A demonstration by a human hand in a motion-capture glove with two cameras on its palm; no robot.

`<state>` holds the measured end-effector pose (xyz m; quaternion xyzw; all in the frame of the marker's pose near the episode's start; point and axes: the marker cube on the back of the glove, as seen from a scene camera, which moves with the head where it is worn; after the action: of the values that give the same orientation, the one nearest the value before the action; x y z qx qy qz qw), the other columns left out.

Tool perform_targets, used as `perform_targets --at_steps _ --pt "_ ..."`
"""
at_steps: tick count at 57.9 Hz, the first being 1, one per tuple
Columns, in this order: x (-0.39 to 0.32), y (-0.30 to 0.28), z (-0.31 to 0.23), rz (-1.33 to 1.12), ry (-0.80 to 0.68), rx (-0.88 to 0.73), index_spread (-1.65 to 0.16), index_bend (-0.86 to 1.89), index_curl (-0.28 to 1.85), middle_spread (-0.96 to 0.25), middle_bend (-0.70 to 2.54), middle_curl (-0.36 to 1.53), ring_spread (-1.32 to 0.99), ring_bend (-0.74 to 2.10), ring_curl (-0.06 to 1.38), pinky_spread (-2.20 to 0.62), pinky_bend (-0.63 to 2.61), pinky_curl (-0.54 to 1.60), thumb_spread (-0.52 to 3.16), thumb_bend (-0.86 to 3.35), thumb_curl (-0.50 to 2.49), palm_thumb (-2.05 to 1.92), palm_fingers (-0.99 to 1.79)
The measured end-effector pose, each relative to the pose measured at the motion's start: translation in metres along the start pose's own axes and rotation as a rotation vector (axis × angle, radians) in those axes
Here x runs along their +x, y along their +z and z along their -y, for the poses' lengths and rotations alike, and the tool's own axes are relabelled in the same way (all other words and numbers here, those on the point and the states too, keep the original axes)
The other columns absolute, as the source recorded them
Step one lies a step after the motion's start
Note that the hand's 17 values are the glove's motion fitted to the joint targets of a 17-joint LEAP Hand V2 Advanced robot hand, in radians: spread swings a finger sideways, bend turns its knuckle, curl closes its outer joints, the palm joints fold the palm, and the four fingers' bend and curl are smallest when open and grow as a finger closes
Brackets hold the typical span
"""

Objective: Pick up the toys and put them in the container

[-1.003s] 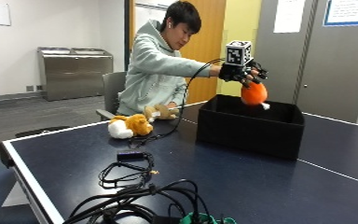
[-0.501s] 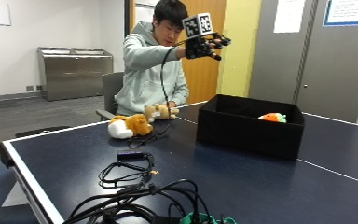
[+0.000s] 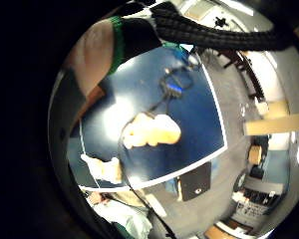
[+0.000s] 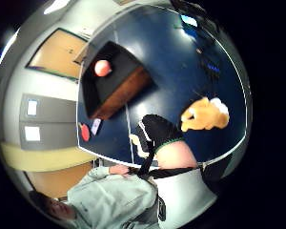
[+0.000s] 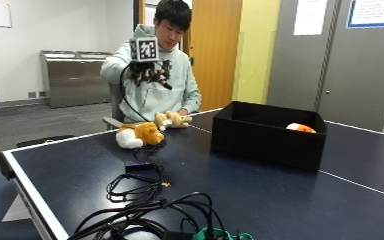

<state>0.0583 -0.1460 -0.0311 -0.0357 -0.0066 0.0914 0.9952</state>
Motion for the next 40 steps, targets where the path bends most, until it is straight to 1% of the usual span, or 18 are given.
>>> perform_targets --at_steps 2,4,7,11,14,18,22,24,25,29,33,35,39,40 --pt "0.018 0.019 0.004 0.004 0.022 -0.029 -0.23 0.13 0.25 0.04 0.15 0.32 0.05 0.18 0.25 0.08 0.89 0.32 1.25 -0.02 0.37 0.17 -0.16" --pt "0.035 0.040 0.012 -0.007 0.060 -0.012 -0.23 0.12 0.25 0.04 0.15 0.31 0.05 0.18 0.25 0.08 0.89 0.32 1.25 -0.02 0.37 0.17 -0.16" --pt "0.056 0.077 0.023 -0.020 0.182 0.043 -0.24 0.13 0.25 0.04 0.15 0.31 0.05 0.18 0.25 0.08 0.89 0.32 1.25 -0.02 0.36 0.17 -0.17" --pt "0.073 0.123 0.007 -0.009 0.160 -0.062 -0.25 0.13 0.25 0.03 0.13 0.29 0.05 0.17 0.24 0.08 0.90 0.32 1.25 -0.02 0.36 0.15 -0.18" --pt "0.077 0.152 -0.004 0.006 0.228 -0.120 -0.26 0.14 0.25 0.02 0.12 0.28 0.06 0.16 0.24 0.08 0.91 0.33 1.22 -0.04 0.35 0.11 -0.19" --pt "0.084 0.176 -0.005 -0.005 0.302 -0.186 -0.28 0.14 0.25 0.02 0.11 0.27 0.06 0.16 0.23 0.09 0.91 0.33 1.18 -0.04 0.34 0.07 -0.20" --pt "0.090 0.183 -0.002 -0.023 0.331 -0.173 -0.29 0.17 0.26 0.02 0.11 0.25 0.06 0.15 0.22 0.09 0.93 0.34 1.16 -0.03 0.34 0.05 -0.19" --pt "0.091 0.183 0.001 -0.004 0.341 -0.166 -0.30 0.22 0.28 0.01 0.12 0.25 0.07 0.11 0.21 0.10 0.97 0.35 1.16 -0.02 0.34 0.06 -0.13" --pt "0.092 0.184 0.001 0.006 0.346 -0.163 -0.31 0.27 0.30 0.01 0.12 0.24 0.06 0.12 0.20 0.10 0.98 0.35 1.17 -0.01 0.34 0.08 -0.05" --pt "0.095 0.187 0.001 0.026 0.350 -0.155 -0.32 0.34 0.33 0.00 0.11 0.23 0.06 0.18 0.20 0.09 1.03 0.36 1.19 0.02 0.35 0.15 0.03" --pt "0.098 0.188 0.001 0.048 0.343 -0.127 -0.31 0.39 0.34 -0.02 0.12 0.21 0.03 0.39 0.24 0.05 1.00 0.33 1.26 0.06 0.37 0.24 0.27" --pt "0.098 0.188 0.001 0.061 0.340 -0.119 -0.31 0.41 0.36 -0.04 0.17 0.21 -0.02 0.48 0.27 -0.01 0.97 0.33 1.29 0.10 0.38 0.30 0.39" --pt "0.096 0.182 0.005 0.049 0.330 -0.125 -0.30 0.40 0.38 -0.09 0.22 0.24 -0.10 0.61 0.31 -0.12 0.94 0.32 1.34 0.14 0.40 0.39 0.54" --pt "0.095 0.181 0.007 0.040 0.326 -0.133 -0.30 0.37 0.38 -0.11 0.28 0.26 -0.13 0.70 0.34 -0.16 0.96 0.34 1.34 0.17 0.42 0.44 0.71"
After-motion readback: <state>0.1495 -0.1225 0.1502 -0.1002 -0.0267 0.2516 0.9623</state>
